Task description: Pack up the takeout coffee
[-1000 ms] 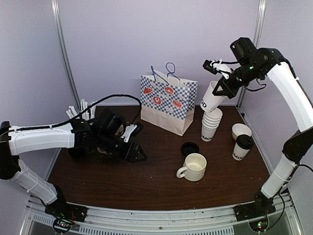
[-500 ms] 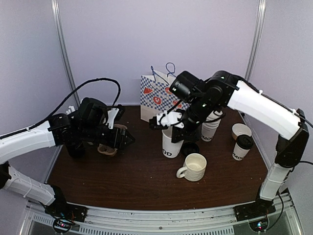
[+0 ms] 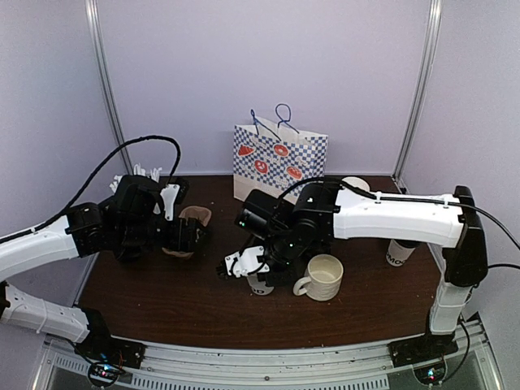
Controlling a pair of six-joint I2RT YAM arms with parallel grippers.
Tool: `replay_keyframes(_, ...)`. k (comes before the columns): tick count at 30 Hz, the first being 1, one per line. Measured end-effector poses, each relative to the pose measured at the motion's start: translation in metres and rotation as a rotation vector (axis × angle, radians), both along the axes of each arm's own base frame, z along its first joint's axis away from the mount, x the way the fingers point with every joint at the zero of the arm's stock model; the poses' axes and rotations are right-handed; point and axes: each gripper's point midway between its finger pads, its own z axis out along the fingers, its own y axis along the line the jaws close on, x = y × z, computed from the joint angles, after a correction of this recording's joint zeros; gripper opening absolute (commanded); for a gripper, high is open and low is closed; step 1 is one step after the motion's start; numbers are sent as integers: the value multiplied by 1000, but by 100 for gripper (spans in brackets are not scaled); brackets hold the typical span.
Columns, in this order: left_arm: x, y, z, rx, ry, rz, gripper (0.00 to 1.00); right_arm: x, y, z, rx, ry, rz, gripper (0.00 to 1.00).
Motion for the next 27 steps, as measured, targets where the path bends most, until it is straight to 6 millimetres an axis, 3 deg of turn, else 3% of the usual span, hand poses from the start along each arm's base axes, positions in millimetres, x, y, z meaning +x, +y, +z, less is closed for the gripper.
replay_keyframes(8, 1, -1, 2, -6, -5, -1, 74, 5, 11, -14, 33, -2, -24, 0)
replay_keyframes(23, 2, -6, -3, -4, 7, -12, 74, -2, 12, -35, 29, 61, -50, 1)
replay_keyframes(25, 1, -6, -3, -7, 9, -17, 74, -3, 11, -36, 26, 62, -50, 2)
replay_keyframes(27, 1, -7, -3, -8, 11, -19, 74, -3, 10, -37, 24, 64, -50, 9)
